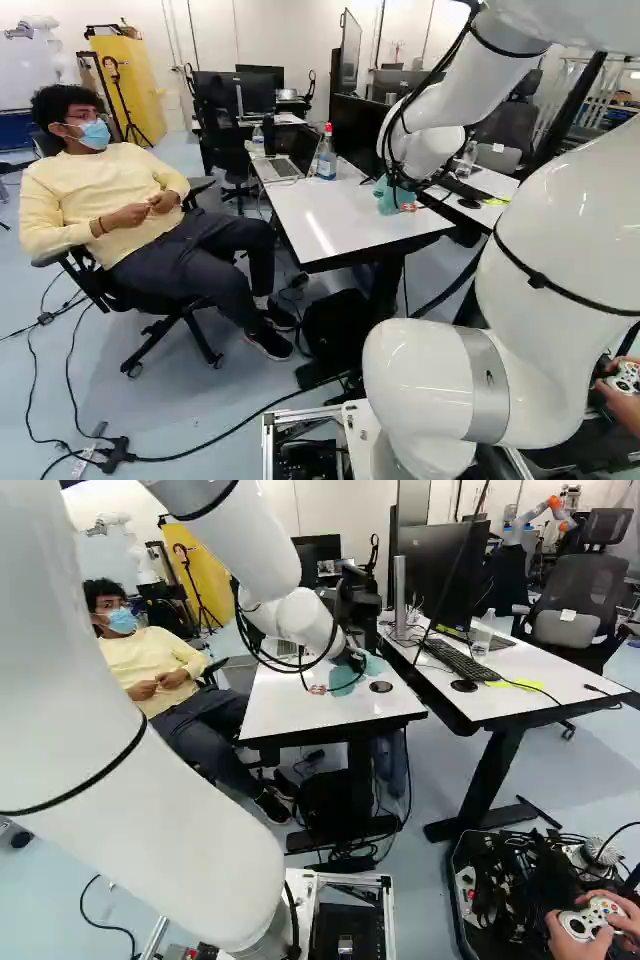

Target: Clean the table with the green towel

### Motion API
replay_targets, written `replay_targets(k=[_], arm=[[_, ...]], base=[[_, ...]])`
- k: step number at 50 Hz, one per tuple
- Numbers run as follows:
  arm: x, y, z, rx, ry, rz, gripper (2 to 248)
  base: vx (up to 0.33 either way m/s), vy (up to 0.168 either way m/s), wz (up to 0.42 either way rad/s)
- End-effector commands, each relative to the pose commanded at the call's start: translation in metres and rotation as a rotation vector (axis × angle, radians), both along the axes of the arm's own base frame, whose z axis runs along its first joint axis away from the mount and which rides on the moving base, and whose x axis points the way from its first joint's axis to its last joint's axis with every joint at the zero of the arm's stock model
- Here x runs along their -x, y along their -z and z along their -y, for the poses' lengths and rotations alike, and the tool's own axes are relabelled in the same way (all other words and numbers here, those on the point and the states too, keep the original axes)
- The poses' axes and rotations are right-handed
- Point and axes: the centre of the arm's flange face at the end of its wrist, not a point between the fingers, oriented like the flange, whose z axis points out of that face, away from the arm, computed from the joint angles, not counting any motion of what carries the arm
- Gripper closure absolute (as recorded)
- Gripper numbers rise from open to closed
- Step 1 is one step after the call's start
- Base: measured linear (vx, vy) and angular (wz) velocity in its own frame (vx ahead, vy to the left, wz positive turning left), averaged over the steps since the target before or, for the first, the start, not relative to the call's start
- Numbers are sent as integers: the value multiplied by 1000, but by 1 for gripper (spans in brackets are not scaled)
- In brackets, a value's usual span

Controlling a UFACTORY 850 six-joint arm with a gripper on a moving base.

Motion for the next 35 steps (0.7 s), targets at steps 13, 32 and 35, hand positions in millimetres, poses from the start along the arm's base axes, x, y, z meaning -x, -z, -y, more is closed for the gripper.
replay_targets(k=[13,32,35], arm=[[-2,0,21,-2,42,-4,196],[-18,0,53,-2,93,-4,196],[-23,0,58,-2,99,-3,196]], base=[[0,0,0],[0,0,0],[0,0,0]])
